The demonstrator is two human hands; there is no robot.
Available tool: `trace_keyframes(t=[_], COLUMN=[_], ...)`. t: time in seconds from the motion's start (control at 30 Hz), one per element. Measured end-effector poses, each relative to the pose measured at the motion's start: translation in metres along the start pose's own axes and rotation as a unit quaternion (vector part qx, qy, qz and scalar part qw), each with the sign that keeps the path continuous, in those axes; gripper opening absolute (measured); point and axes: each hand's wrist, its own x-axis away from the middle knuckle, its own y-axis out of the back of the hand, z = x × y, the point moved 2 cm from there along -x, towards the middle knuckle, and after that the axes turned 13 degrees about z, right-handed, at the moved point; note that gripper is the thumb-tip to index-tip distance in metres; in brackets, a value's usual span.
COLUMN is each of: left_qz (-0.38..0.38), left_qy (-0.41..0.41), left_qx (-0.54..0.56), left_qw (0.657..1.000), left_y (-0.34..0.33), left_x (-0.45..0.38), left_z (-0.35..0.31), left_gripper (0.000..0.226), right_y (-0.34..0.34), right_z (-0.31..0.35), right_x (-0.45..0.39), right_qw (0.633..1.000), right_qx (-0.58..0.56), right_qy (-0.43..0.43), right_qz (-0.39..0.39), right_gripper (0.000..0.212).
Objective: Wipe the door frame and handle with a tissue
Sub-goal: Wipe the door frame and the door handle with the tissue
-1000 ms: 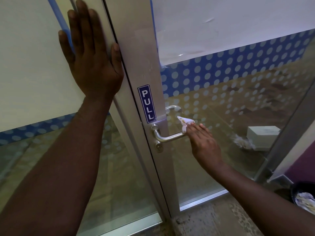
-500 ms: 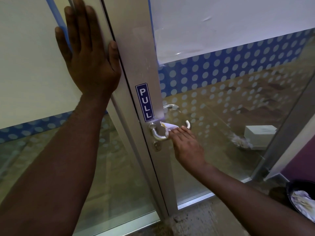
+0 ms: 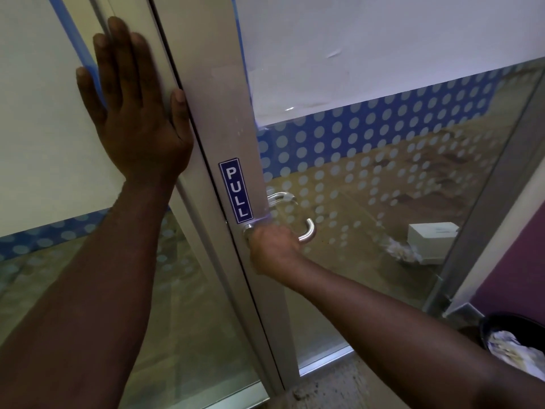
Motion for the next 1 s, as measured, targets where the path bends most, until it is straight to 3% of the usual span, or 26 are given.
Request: trace_keyframes(t=[0.13,0.27,0.37,0.6,0.83,1.0], left_qz=[0.004,-0.001,-0.009,-0.019,-0.028,-0.033], left_qy=[-0.002,-0.005,-0.007,-0.004,-0.003,-0.002], left_qx=[0.007,0.007,0.007,-0.003,-0.005,-0.009], left_qw=[1.000,1.000,1.000,1.000,1.000,0.999], left_y=[0.000,0.000,0.000,0.000,-0.002,-0.005], left_x=[0.000,0.000,0.000,0.001,0.000,-0.001], left_z=[0.000,0.000,0.000,0.000,-0.001,0.001], left_gripper=[0.061,0.061,0.060,0.060,0.060,0.060], right_y=[0.006,0.009,0.016,0.033,0.041,0.039], right_z=[-0.014,-0.035,-0.046,-0.097,-0.099,-0.097], right_x=[-0.006,-0.006,-0.009,-0.011,-0.021,-0.022], right_qw=[0.995,0.980,0.976,0.962,0.925,0.916], right_qx=[-0.072,-0.087,-0.035,0.104,0.255,0.301], right_qy=[0.017,0.111,0.165,0.191,0.243,0.234], right_qz=[0.072,0.137,0.140,0.163,0.143,0.126], right_gripper=[0.038,0.021,0.021,0.017,0.012,0.008])
